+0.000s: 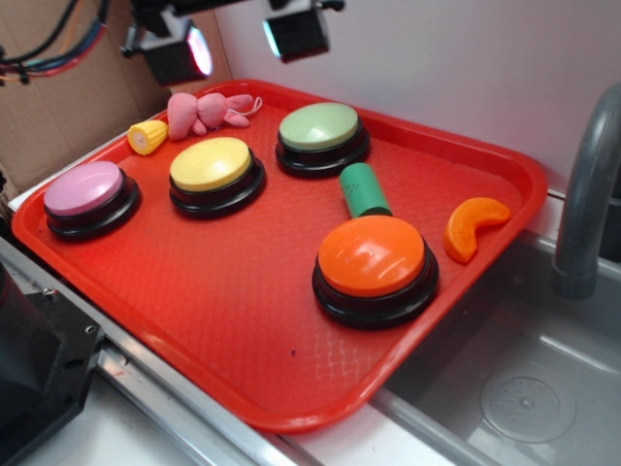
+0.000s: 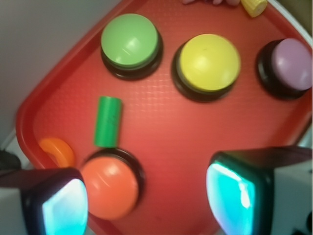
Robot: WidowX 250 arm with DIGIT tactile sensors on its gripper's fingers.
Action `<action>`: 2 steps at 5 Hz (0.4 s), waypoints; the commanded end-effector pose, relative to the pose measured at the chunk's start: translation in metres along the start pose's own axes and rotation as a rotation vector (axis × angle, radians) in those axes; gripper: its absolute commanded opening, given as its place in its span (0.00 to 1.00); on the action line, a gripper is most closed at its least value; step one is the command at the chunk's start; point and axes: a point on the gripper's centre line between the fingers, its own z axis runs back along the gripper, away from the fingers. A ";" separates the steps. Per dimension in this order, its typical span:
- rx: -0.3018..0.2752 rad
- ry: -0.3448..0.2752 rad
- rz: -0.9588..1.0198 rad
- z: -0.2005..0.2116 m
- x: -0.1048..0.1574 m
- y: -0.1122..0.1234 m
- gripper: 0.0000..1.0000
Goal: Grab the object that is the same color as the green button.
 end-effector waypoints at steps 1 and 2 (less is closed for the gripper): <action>-0.034 0.005 0.020 -0.059 -0.004 -0.036 1.00; 0.004 -0.002 0.052 -0.089 0.001 -0.036 1.00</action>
